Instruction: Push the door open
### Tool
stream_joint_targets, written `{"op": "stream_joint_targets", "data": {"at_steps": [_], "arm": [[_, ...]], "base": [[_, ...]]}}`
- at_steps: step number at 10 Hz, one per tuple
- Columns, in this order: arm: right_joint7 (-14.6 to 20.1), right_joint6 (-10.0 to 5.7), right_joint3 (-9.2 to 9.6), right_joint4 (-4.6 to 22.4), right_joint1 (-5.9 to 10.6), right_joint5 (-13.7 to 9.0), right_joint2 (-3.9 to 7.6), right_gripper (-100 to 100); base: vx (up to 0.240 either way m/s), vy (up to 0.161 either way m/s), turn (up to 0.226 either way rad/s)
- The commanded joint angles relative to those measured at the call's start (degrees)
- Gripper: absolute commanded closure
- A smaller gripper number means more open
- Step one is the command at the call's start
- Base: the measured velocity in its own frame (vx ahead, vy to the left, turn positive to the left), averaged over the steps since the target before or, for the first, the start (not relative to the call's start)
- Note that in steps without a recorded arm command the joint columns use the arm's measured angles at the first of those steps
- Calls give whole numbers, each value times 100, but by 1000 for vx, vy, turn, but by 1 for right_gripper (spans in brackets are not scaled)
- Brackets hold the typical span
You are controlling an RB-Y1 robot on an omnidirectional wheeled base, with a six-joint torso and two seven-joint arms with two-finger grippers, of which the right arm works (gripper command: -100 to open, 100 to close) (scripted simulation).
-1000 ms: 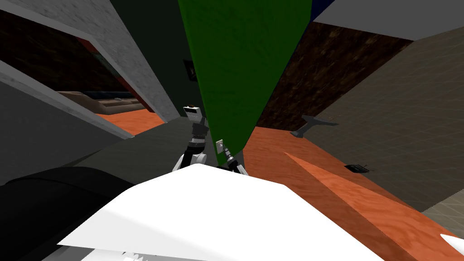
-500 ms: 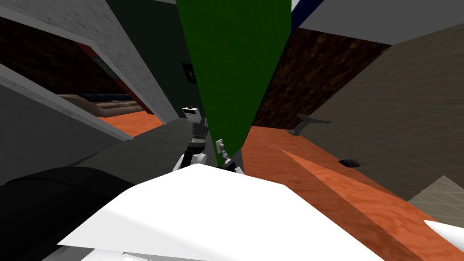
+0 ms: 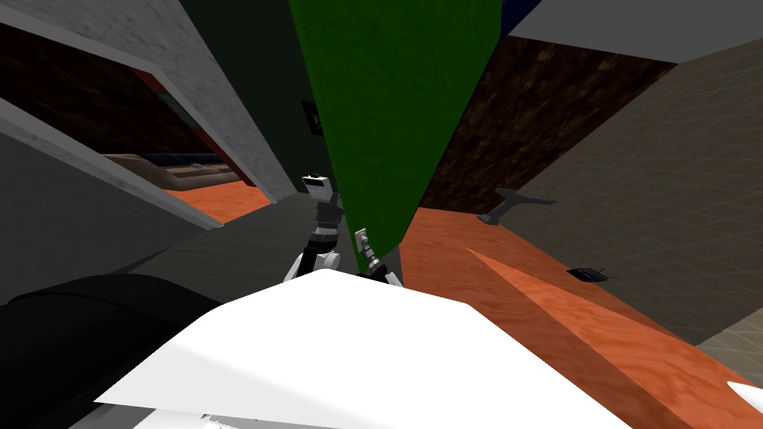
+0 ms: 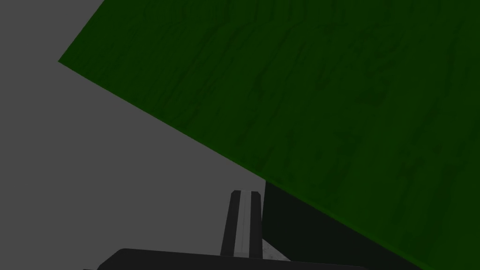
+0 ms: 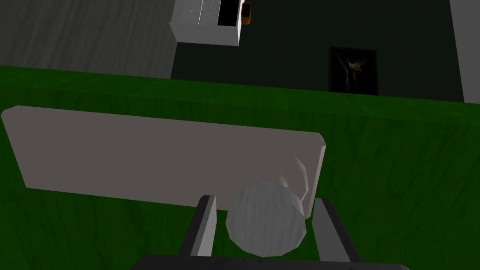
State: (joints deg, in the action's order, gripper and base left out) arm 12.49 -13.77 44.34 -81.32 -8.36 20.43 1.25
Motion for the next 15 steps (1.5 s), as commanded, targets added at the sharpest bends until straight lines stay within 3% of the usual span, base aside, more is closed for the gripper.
{"op": "stream_joint_targets", "data": {"at_steps": [1,5,6,9,12,15], "arm": [[0,-15,-1,4,-3,-1,5,100],[0,-15,-1,4,-3,-1,5,100],[61,-69,46,-24,-18,-16,133,-100],[157,-156,121,-70,-41,-41,226,-100],[263,-250,203,-121,-67,-68,206,-100],[221,-213,183,-91,-32,-48,251,-100]], "base": [[-14,-9,3],[-6,-7,0],[25,-114,9],[-14,-151,59],[-130,-141,-16],[-2,-17,79]]}}
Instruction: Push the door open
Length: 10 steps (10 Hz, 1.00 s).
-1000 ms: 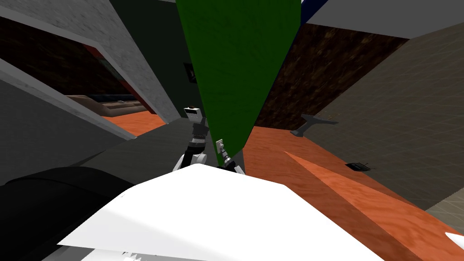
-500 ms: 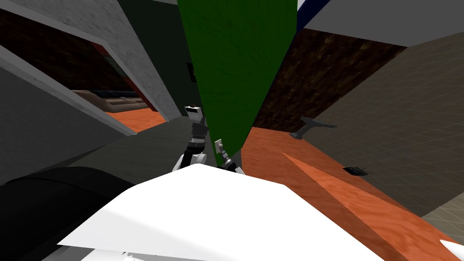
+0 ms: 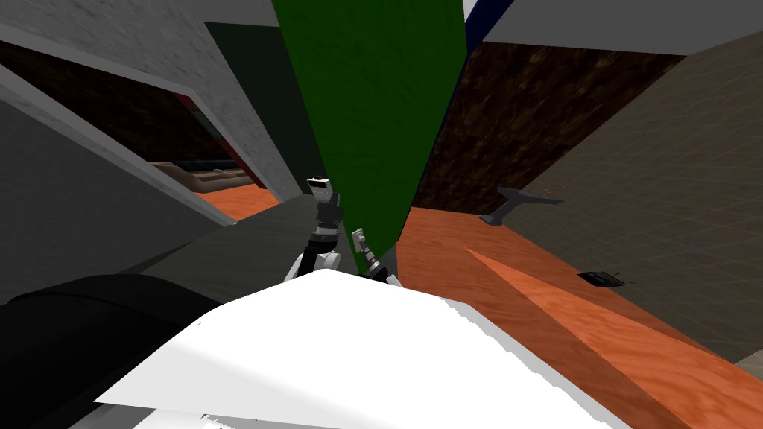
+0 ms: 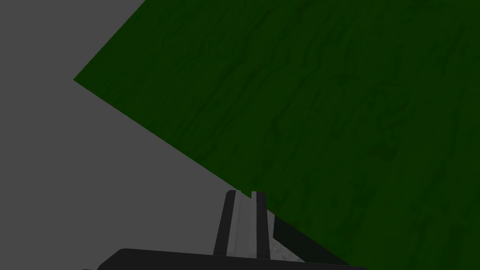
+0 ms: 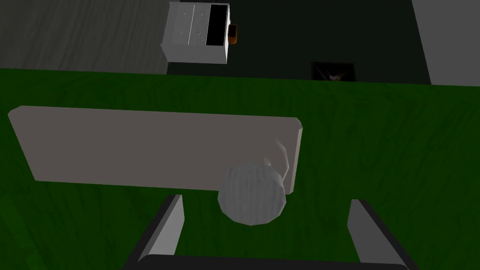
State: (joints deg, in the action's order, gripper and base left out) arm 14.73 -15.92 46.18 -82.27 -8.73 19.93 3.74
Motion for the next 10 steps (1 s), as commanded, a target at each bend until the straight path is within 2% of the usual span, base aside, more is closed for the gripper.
{"op": "stream_joint_targets", "data": {"at_steps": [1,3,4,5,10], "arm": [[-9,15,1,3,16,7,6,-100],[-37,79,10,2,73,34,-27,-100],[-24,48,7,1,48,24,-11,-100],[-24,48,7,1,48,24,-11,100],[-24,48,7,1,48,24,-11,100]], "base": [[54,46,-50],[112,39,-51],[60,35,-12],[-7,-4,9],[-13,-8,1]]}}
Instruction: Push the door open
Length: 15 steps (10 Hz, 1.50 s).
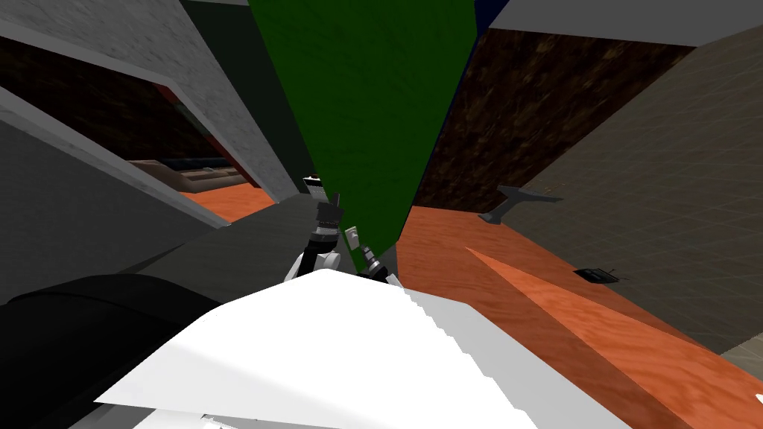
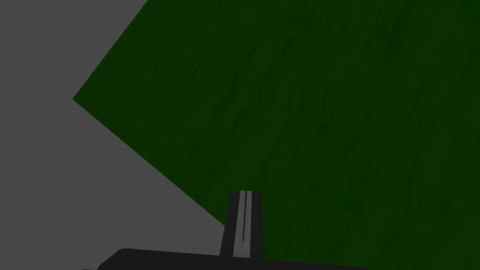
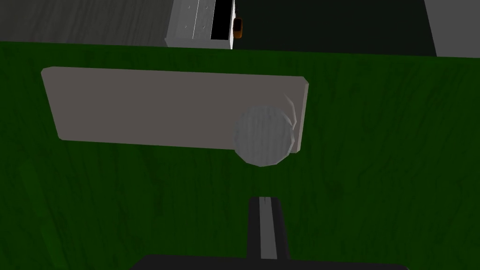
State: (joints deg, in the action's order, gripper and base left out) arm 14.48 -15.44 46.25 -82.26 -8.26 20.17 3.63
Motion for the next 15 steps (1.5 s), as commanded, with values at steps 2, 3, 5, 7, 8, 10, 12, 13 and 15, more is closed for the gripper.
{"op": "stream_joint_targets", "data": {"at_steps": [2,3,5,7,8,10,12,13,15], "arm": [[86,-62,42,-61,-47,-33,68,-100],[120,-87,59,-86,-65,-46,56,-100],[113,-97,55,-78,-68,-45,56,-100],[102,-104,16,-7,-23,-65,59,-100],[93,-108,-3,30,0,-75,43,-100],[76,-115,-45,108,48,-95,-26,-100],[59,-122,-87,189,99,-116,-158,-100],[64,-129,-80,180,91,-111,-123,-100],[64,-129,-80,180,91,-111,-123,100]], "base": [[-35,-133,-29],[-110,-121,21],[-105,-39,9],[137,60,15],[183,170,25],[123,225,21],[105,213,34],[37,91,-1],[-9,-22,0]]}}
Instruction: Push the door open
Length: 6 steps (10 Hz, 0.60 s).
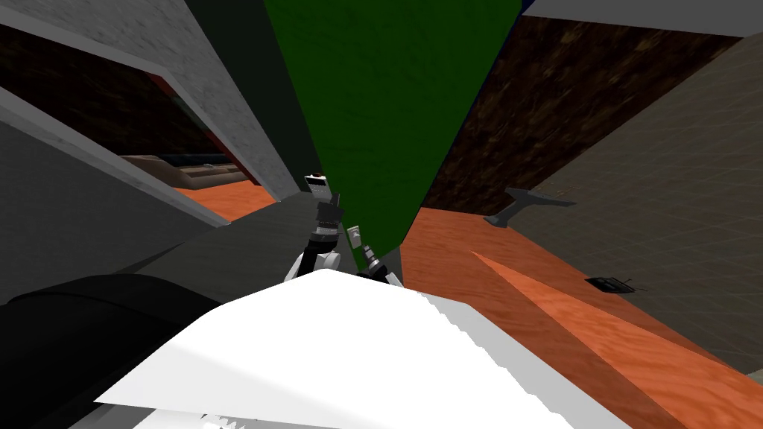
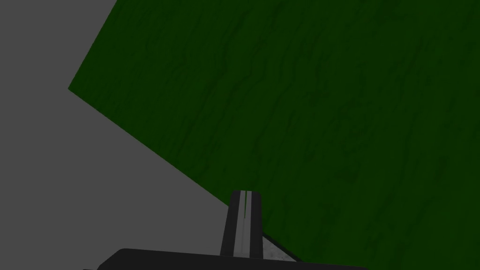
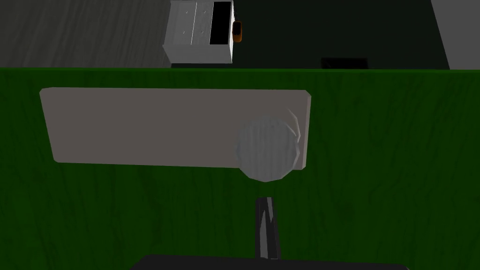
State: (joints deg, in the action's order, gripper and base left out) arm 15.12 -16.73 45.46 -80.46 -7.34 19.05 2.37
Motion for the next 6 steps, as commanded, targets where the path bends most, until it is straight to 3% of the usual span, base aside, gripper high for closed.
{"op": "stream_joint_targets", "data": {"at_steps": [1,4,5,6], "arm": [[0,0,-1,0,-1,0,3,100],[0,0,-1,0,-1,0,3,100],[-126,-3,35,18,35,-160,20,-100],[-212,-4,60,30,60,-268,30,-100]], "base": [[-13,-32,2],[-4,-11,0],[-4,-2,-35],[-8,-3,-48]]}}
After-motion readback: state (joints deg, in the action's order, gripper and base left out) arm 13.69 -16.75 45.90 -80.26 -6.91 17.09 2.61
